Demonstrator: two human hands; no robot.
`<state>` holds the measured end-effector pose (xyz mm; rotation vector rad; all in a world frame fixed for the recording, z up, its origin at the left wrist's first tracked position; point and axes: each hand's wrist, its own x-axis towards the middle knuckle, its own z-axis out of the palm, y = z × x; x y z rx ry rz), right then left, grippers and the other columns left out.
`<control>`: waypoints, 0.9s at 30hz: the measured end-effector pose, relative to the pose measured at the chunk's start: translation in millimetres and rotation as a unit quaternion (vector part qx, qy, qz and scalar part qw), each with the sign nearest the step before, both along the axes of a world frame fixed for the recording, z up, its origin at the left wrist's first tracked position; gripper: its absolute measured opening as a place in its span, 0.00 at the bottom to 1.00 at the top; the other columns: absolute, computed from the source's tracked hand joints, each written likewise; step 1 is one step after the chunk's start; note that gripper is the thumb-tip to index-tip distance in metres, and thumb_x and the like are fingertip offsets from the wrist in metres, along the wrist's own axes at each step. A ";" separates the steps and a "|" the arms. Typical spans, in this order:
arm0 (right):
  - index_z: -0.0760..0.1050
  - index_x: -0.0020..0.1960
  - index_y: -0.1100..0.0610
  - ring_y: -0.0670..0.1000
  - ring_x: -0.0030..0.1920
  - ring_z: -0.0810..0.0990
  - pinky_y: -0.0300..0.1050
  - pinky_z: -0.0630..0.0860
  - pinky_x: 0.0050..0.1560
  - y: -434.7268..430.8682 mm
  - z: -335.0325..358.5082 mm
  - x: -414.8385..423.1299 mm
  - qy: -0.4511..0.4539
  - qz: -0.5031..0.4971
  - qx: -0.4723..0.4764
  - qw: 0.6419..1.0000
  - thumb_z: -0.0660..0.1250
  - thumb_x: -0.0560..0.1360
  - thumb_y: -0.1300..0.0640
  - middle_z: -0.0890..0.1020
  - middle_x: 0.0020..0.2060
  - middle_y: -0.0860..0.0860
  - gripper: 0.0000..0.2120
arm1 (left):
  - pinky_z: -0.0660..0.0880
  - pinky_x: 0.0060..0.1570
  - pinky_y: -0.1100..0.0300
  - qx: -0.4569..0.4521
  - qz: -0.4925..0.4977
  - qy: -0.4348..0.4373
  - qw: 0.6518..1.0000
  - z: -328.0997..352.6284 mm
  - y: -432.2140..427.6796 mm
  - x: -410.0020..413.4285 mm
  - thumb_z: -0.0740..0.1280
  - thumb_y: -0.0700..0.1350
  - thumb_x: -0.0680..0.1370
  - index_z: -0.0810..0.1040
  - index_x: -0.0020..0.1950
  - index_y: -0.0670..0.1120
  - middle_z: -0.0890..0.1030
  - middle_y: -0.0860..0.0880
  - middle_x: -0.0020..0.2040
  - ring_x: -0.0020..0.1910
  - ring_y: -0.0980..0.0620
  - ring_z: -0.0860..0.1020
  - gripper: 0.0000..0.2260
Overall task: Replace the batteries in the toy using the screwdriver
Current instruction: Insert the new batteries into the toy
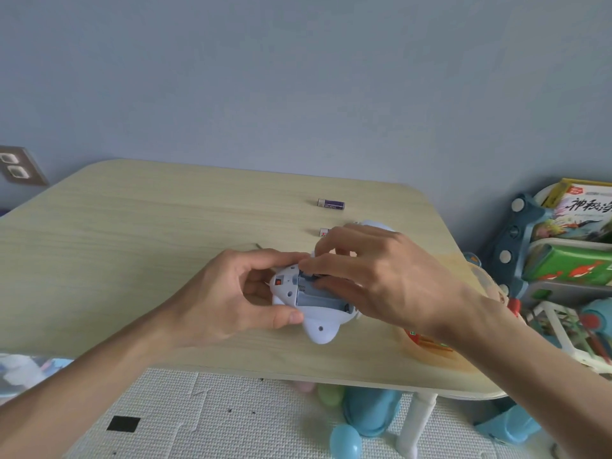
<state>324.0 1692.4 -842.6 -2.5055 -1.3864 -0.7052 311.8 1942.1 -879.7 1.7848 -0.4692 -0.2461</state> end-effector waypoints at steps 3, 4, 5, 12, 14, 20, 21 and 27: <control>0.85 0.59 0.54 0.59 0.45 0.84 0.55 0.81 0.41 -1.1 5.8 3.0 0.043 0.003 -0.004 0.999 0.72 0.78 0.56 0.85 0.50 0.53 0.10 | 0.82 0.66 0.47 -0.006 0.001 -0.001 1.000 1.2 0.4 -1.3 0.82 0.38 0.69 0.84 0.68 0.52 0.89 0.46 0.62 0.62 0.46 0.87 0.28; 0.85 0.59 0.54 0.58 0.46 0.84 0.55 0.81 0.41 -1.3 6.4 3.7 0.056 0.002 -0.003 0.998 0.72 0.79 0.55 0.85 0.51 0.53 0.10 | 0.82 0.66 0.47 -0.007 0.001 -0.002 1.000 0.9 0.6 -1.6 0.82 0.39 0.69 0.83 0.68 0.51 0.89 0.46 0.62 0.62 0.46 0.87 0.28; 0.85 0.58 0.53 0.58 0.46 0.83 0.55 0.81 0.41 -1.7 5.6 4.3 0.062 0.003 -0.002 0.998 0.71 0.79 0.55 0.85 0.51 0.52 0.10 | 0.82 0.66 0.48 -0.008 0.001 -0.003 1.000 0.6 0.8 -2.0 0.82 0.39 0.69 0.83 0.69 0.51 0.89 0.47 0.62 0.62 0.46 0.87 0.29; 0.86 0.56 0.50 0.56 0.45 0.82 0.54 0.81 0.39 -4.9 6.0 4.6 0.048 -0.003 -0.040 0.998 0.64 0.82 0.52 0.84 0.53 0.51 0.12 | 0.83 0.65 0.50 -0.002 0.017 -0.009 1.000 -2.2 0.9 -1.1 0.82 0.38 0.69 0.83 0.69 0.48 0.89 0.48 0.61 0.62 0.47 0.87 0.29; 0.86 0.57 0.49 0.55 0.46 0.83 0.54 0.81 0.41 -3.8 8.7 2.4 0.074 -0.011 -0.038 0.996 0.67 0.81 0.54 0.84 0.54 0.50 0.10 | 0.83 0.65 0.48 0.002 0.019 -0.008 1.000 -2.6 1.6 0.0 0.84 0.37 0.70 0.83 0.69 0.49 0.89 0.48 0.61 0.62 0.47 0.88 0.29; 0.86 0.55 0.54 0.44 0.45 0.84 0.42 0.81 0.50 -1.3 39.2 61.3 0.185 -0.132 0.133 0.965 0.71 0.80 0.56 0.88 0.49 0.47 0.07 | 0.83 0.64 0.45 0.010 0.052 -0.001 0.999 -5.3 3.6 1.6 0.85 0.42 0.67 0.83 0.69 0.51 0.90 0.48 0.59 0.59 0.47 0.89 0.31; 0.85 0.58 0.55 0.47 0.47 0.84 0.44 0.81 0.54 -1.8 41.0 87.0 0.179 -0.184 0.109 0.960 0.70 0.80 0.56 0.87 0.52 0.48 0.08 | 0.83 0.65 0.44 0.013 0.052 0.003 0.999 -5.8 4.2 0.9 0.85 0.41 0.67 0.83 0.69 0.51 0.90 0.49 0.59 0.59 0.47 0.88 0.31; 0.76 0.72 0.51 0.57 0.68 0.77 0.50 0.76 0.65 6.4 2.0 207.9 0.228 -0.321 -0.058 0.917 0.64 0.83 0.54 0.83 0.63 0.55 0.18 | 0.82 0.66 0.46 0.024 0.046 0.005 0.999 -4.9 4.0 -1.4 0.86 0.40 0.69 0.84 0.69 0.53 0.89 0.52 0.61 0.60 0.50 0.88 0.30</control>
